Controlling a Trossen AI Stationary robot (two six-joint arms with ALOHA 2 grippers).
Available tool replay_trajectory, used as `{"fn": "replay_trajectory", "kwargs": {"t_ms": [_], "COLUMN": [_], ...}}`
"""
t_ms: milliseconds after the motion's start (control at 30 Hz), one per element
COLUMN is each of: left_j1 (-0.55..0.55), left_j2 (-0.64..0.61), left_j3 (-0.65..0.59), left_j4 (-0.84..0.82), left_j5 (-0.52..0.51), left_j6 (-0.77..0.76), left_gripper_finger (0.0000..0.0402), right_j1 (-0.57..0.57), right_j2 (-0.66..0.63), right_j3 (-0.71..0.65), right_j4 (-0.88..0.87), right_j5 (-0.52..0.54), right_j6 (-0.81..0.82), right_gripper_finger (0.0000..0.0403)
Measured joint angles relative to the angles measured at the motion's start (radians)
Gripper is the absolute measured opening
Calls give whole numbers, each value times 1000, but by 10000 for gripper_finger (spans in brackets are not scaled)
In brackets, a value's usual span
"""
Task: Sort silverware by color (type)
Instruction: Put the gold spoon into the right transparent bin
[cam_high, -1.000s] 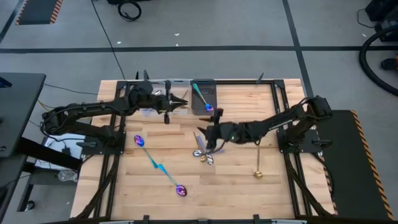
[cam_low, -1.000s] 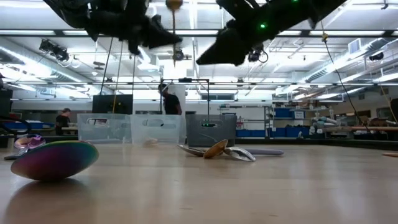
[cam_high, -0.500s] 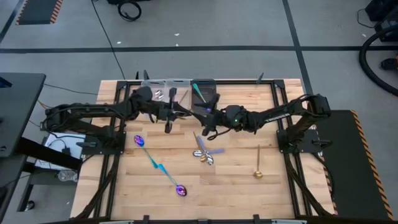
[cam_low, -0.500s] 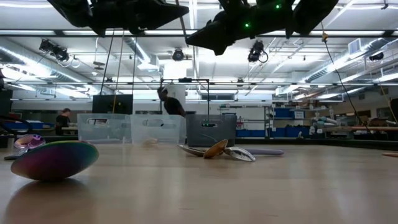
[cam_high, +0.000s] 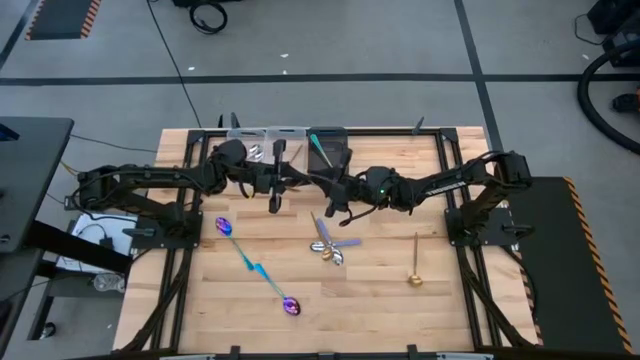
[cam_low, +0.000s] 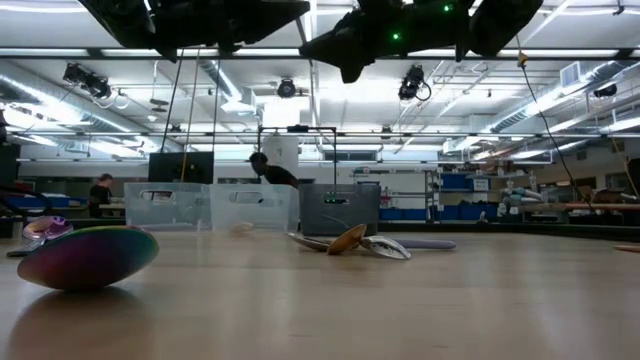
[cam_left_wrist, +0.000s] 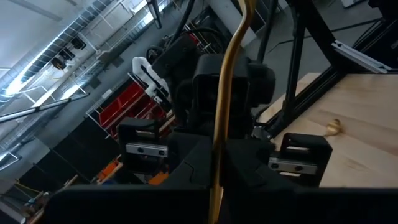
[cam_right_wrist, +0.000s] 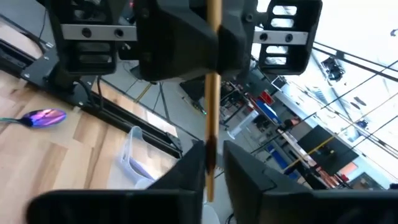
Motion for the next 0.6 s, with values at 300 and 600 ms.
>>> {"fn": "replay_trajectory", "kwargs": {"t_ms": [300,600], "left_j1": [0,0], "left_j2": [0,-11], "left_j3": [0,0], "left_j4": [1,-20], "left_j5": [-1,-132], "left_j6": [-6,-62], "left_gripper_finger": [25,71], "right_j1": [-2,-3], "right_j2": [0,0], "right_j3": [0,0], "right_j4": [5,-2], "right_j5": [-3,13], "right_j6": [10,50], "right_gripper_finger": [20,16]}}
